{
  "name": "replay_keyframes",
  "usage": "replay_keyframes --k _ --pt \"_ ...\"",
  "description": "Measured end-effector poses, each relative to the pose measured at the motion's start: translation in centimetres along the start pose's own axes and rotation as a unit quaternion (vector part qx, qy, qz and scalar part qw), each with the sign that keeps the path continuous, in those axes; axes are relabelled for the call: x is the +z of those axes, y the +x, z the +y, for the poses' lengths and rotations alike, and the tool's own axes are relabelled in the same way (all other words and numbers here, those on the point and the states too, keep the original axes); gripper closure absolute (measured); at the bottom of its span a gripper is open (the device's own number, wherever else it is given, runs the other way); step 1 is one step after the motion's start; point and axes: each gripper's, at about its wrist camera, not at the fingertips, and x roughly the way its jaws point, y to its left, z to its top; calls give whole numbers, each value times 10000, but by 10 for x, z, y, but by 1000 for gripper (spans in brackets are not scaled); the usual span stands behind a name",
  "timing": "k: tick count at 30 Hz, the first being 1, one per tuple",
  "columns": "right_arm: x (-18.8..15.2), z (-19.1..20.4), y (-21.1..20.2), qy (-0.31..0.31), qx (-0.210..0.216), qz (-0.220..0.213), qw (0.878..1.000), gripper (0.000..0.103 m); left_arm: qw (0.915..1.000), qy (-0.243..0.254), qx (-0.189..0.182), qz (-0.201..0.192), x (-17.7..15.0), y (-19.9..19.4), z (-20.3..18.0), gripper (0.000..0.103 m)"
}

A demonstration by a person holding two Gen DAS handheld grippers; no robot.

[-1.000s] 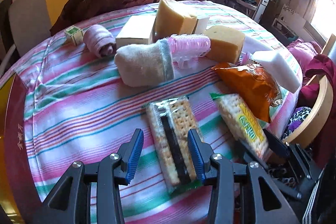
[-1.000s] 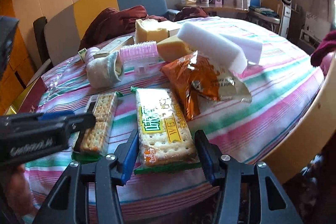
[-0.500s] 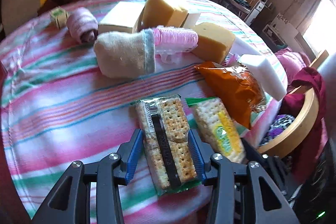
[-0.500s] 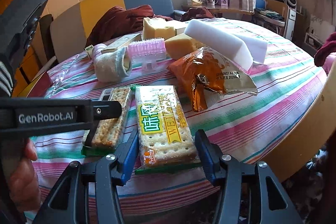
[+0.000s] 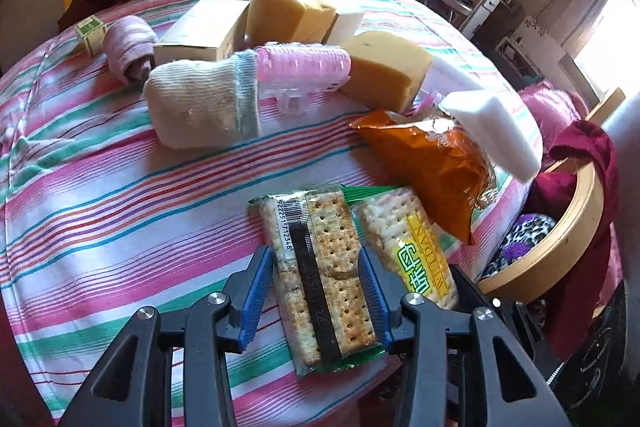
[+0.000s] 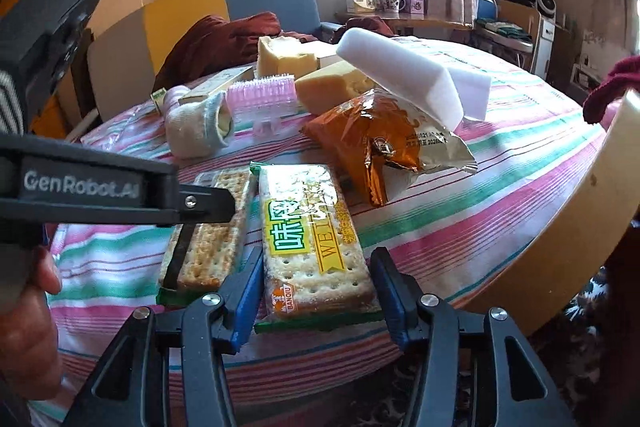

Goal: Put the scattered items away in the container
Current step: 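Lower the left tool onto the dark-striped cracker pack while the right tool lowers onto the WEIDAN pack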

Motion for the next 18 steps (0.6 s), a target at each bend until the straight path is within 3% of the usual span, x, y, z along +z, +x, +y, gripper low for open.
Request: replay_keyframes --k 3,6,11,18 --pt "-2 2 0 -57 -1 -36 10000 50 9992 -217 -321 -44 -2 -6 8 58" --pt "-3 0 -2 -30 184 -46 9998 52 9972 -499 -548 25 -4 -5 11 48" --pt "-5 5 -4 -138 248 -62 9996 54 9999 101 9 122 -6 3 -10 48" --pt "-5 -10 -6 -59 -250 20 9997 54 9926 998 685 -119 -11 16 -32 45"
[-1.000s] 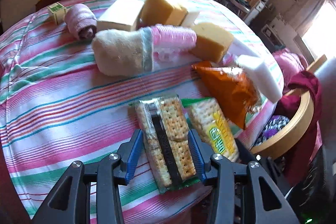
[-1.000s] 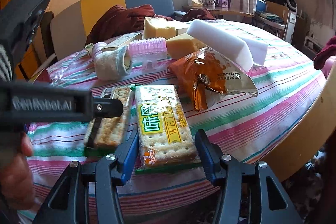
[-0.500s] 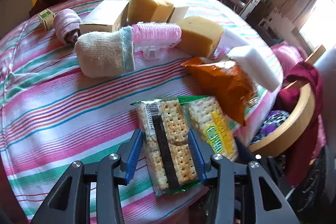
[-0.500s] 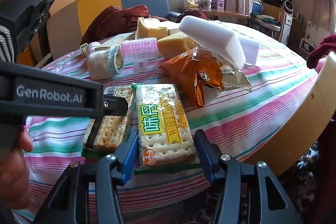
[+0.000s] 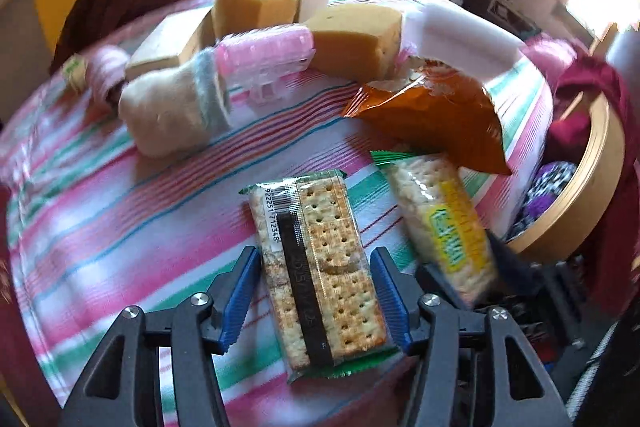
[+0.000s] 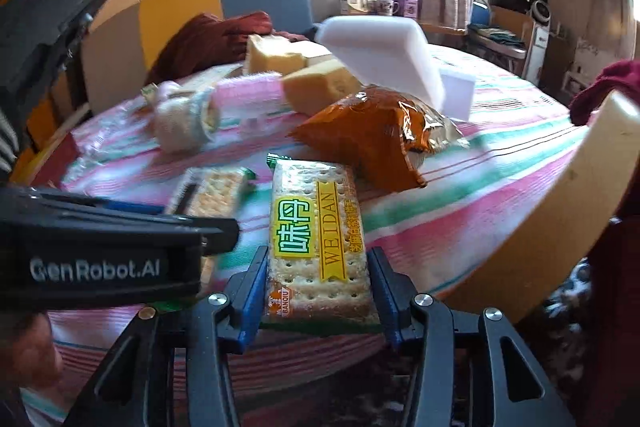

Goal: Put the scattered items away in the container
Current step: 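Lower the left tool onto the dark-striped cracker pack while the right tool lowers onto the WEIDAN pack, then close the left tool on the striped crackers while the right tool grips the WEIDAN crackers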

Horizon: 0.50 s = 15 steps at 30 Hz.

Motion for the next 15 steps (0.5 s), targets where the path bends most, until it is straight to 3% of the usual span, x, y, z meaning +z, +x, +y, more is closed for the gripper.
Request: replay_keyframes --k 7,12,15 --pt "-3 -5 -3 54 257 -7 9997 50 9984 194 174 -505 -13 -2 11 33" --pt "-1 0 -1 -115 150 1 9998 47 9980 89 346 -524 -12 6 30 2" --pt "0 4 2 -276 31 21 9996 47 9985 70 236 -498 -10 12 39 0"
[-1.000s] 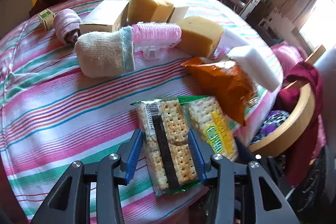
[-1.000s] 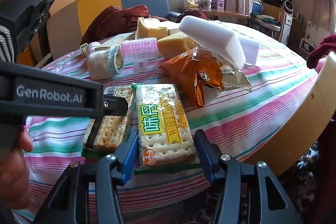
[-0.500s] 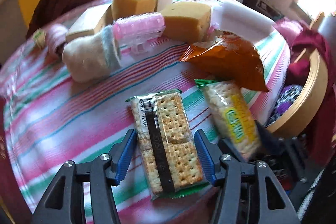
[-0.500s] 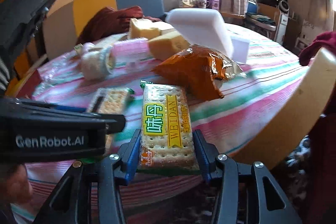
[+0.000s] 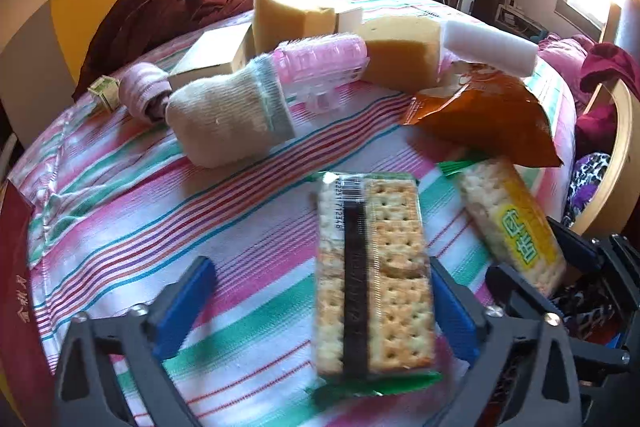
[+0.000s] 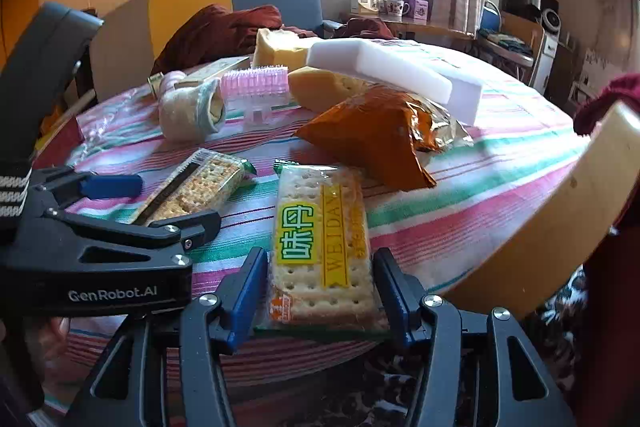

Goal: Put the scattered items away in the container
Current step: 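Close the left tool on the striped crackers while the right tool grips the WEIDAN crackers, then carry both cracker packs over the gold tray and open both tools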

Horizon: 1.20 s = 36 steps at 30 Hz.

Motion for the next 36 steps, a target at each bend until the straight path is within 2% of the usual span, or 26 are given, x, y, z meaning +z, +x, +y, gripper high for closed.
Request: replay_keyframes --k 3,6,8,10,11,12,13,14,16,18,26,36 --pt "0 -1 0 62 4 -22 10000 53 9999 41 -52 -91 0 2 2 0" --pt "-2 -3 -1 163 43 -44 9998 54 9993 67 -122 -339 -4 2 5 0" --pt "-3 -3 -2 150 49 -41 9999 54 9992 87 -153 -358 -4 2 6 0" --pt "-4 -4 -3 184 78 -54 9998 54 9991 102 -121 -387 -4 1 4 6" --pt "-5 -5 -3 210 89 -64 9997 54 9989 148 -123 -426 -4 -1 2 18" --pt "-5 -6 -3 244 93 -76 9996 54 9986 212 -142 -456 -4 -5 0 39" --pt "-5 -6 -3 281 88 -85 9995 55 9983 276 -182 -472 -4 -9 -2 53" --pt "-5 -6 -4 311 73 -90 9994 55 9983 323 -164 -461 -4 -11 -3 54" --pt "-6 -5 -6 347 90 -94 9993 55 9984 339 -218 -398 -10 -13 -3 54" --pt "-5 -2 -7 358 204 -67 9991 55 9985 301 -249 -385 0 -6 -7 54" --pt "2 23 -14 365 624 -31 9974 55 9986 -129 -343 -378 -35 -46 36 55" --pt "37 91 -38 -119 1087 -176 9939 55 9902 -803 -416 -1067 -60 -129 111 55"
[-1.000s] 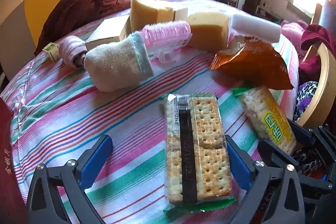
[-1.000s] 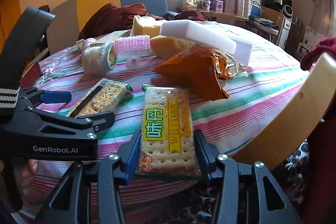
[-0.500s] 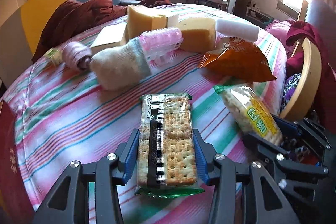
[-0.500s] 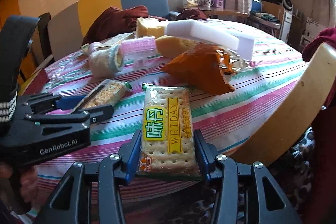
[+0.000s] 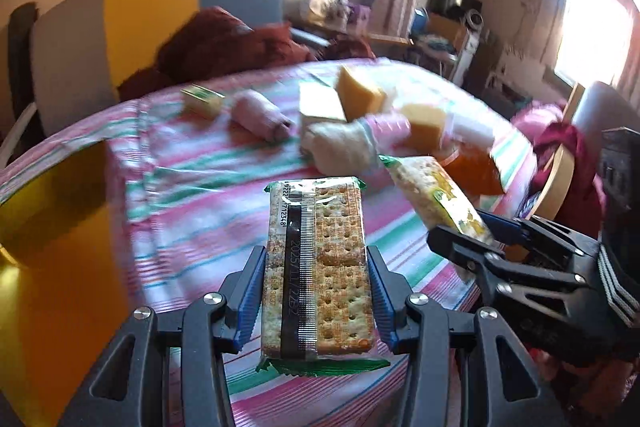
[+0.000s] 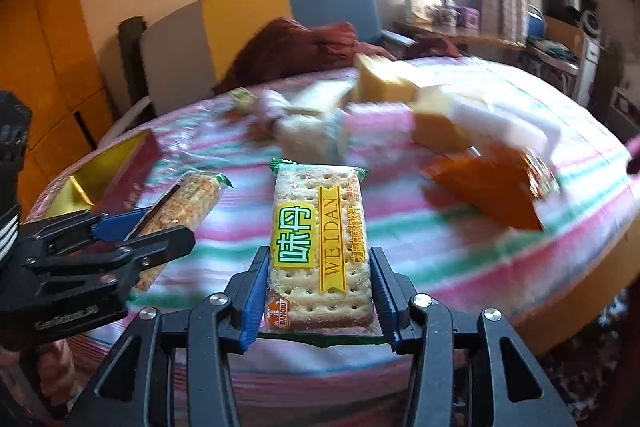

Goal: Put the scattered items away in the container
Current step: 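Carry both cracker packs over the gold tray and open both tools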

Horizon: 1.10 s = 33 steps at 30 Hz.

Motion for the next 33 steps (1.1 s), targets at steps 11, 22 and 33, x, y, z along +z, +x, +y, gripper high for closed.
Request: replay_keyframes --k 11,22,33 --pt "60 141 24 -906 864 -169 9920 55 9892 -1198 828 -175 -5 -55 154 55" --pt "79 283 104 -1668 1421 723 9730 55 9670 -1854 1722 306 -21 -40 279 55" --pt "77 338 191 -1286 1616 1640 9646 50 9503 -2251 2049 659 -21 -39 324 54"
